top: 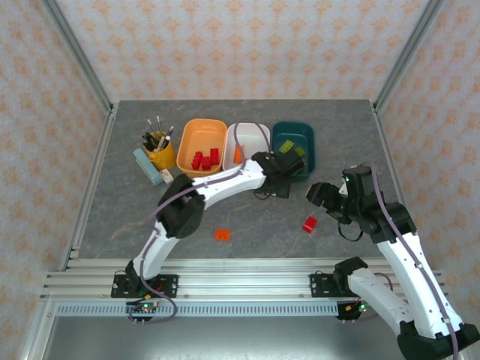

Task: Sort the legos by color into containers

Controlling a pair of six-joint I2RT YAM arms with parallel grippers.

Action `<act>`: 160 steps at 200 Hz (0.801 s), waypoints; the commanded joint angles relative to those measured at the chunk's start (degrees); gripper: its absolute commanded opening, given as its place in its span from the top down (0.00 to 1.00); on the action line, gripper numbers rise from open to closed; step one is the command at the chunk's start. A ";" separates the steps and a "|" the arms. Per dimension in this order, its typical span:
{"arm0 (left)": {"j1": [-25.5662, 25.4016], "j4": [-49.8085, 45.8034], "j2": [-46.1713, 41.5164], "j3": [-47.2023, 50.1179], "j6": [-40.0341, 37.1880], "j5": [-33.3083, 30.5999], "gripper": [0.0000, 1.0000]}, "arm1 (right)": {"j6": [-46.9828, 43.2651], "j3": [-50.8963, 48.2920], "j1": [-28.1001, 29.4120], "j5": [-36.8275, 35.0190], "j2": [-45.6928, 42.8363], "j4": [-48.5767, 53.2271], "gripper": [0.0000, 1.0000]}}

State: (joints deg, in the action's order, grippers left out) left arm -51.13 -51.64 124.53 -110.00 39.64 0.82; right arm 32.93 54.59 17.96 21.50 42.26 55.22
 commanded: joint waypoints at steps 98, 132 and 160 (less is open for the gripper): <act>28.02 -2.20 -9.17 0.34 -8.47 -1.41 0.42 | -3.70 4.25 14.25 -3.29 22.99 -50.05 0.26; 32.43 -2.16 -0.42 -8.04 -8.70 -3.56 0.42 | -2.62 11.28 15.62 -1.95 34.89 -53.58 0.27; 34.48 -4.63 7.90 -17.31 -10.07 -4.75 0.42 | -2.62 15.49 15.62 -0.57 40.36 -51.79 0.27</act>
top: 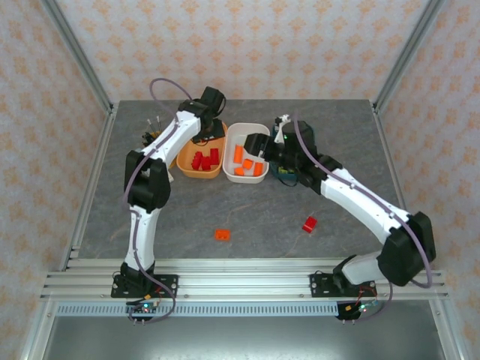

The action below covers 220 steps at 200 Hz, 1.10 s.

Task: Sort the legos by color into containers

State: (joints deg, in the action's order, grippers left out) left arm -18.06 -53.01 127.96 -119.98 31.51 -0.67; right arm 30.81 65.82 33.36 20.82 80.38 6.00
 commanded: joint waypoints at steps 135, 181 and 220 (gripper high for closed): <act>2.56 -7.09 8.62 -9.64 1.20 -3.64 0.18 | -2.99 10.54 0.51 0.88 8.52 12.93 0.27; 1.47 -4.61 -1.09 -6.38 2.25 -2.50 0.10 | -10.25 13.15 4.60 -3.11 9.75 22.02 0.30; 0.36 -0.23 -19.11 7.43 4.16 -2.33 0.08 | -20.15 11.85 14.74 -5.51 11.85 27.20 0.30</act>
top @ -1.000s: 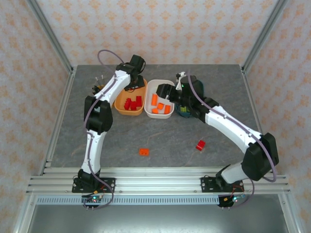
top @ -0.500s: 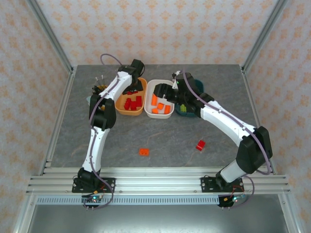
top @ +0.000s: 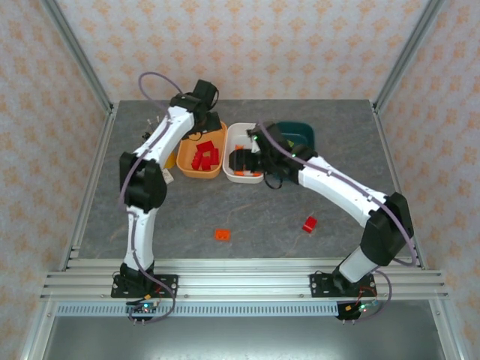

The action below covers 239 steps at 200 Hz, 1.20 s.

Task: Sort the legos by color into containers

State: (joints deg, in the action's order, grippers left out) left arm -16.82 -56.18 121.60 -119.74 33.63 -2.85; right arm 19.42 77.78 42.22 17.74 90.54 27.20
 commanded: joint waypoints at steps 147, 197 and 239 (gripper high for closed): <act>-1.29 -16.57 -94.01 64.72 14.53 7.56 0.01 | -33.66 5.66 23.34 -6.12 20.69 20.97 0.14; -1.29 -18.25 -97.21 64.46 15.45 6.98 0.01 | -32.44 9.07 23.56 -8.13 26.04 21.94 0.24; -1.29 -16.17 -95.70 64.63 15.33 7.17 0.01 | -31.19 10.73 23.53 -9.28 29.77 23.19 0.38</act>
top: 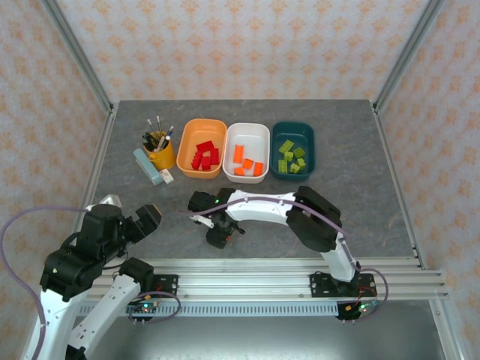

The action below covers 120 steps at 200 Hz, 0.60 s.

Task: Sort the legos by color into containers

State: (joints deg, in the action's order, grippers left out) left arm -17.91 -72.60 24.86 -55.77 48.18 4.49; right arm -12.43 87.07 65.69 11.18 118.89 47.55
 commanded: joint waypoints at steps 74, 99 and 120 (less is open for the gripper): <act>-0.20 5.63 2.10 2.75 0.16 3.14 0.01 | 4.36 0.31 0.01 -4.60 -0.58 1.83 0.71; -0.22 10.97 3.70 3.59 -1.10 7.51 0.01 | 7.16 -0.22 -1.74 -4.68 -4.75 1.33 0.72; -0.27 18.32 5.47 4.71 -1.05 12.10 0.01 | 10.82 -0.50 -6.05 -5.01 -9.47 0.90 0.72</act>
State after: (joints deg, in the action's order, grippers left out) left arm -17.91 -64.10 28.25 -52.49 47.94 10.57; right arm -6.63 86.74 64.25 8.91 117.14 48.16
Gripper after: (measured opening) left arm 0.994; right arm 0.310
